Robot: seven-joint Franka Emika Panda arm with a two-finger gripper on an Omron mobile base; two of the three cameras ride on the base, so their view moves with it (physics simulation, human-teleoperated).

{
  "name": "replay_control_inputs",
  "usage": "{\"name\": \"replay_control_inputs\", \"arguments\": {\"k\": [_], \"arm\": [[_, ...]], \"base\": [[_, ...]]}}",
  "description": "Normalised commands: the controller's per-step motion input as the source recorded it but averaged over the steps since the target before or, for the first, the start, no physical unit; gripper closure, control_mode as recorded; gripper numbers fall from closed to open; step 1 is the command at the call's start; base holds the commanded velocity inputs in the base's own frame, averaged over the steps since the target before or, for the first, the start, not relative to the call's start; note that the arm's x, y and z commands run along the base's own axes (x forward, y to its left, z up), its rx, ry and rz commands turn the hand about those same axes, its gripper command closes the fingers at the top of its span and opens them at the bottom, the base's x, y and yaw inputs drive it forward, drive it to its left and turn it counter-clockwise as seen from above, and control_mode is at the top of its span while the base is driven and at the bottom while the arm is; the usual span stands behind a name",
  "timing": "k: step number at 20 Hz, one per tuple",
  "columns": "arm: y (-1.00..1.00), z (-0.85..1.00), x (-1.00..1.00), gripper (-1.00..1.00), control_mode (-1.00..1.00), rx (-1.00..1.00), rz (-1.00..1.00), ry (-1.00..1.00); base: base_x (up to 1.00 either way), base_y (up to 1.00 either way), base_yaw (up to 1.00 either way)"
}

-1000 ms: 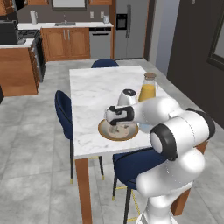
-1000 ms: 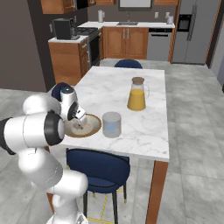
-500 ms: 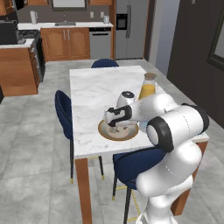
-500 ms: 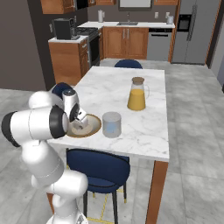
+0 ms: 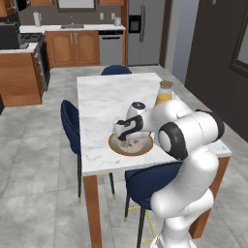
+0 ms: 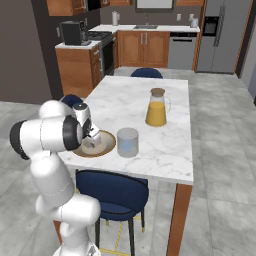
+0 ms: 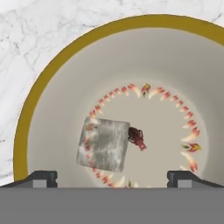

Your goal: There are two ice cubes in the ice bowl. Place both ice cubes in the glass cup.

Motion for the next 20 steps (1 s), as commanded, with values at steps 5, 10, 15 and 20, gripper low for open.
{"name": "replay_control_inputs", "arguments": {"k": [5,10,15,20], "arm": [[0.06,-0.19,0.12,-1.0,-1.0,0.0,0.0,0.0],[0.01,-0.16,0.01,-1.0,-1.0,0.0,0.0,0.0],[0.0,-0.11,0.03,-1.0,-1.0,0.0,0.0,0.0],[0.0,-0.09,0.19,-1.0,-1.0,0.0,0.0,0.0]], "base": [[0.0,0.0,0.0],[0.0,0.0,0.0],[0.0,0.0,0.0],[0.0,0.0,0.0]]}}
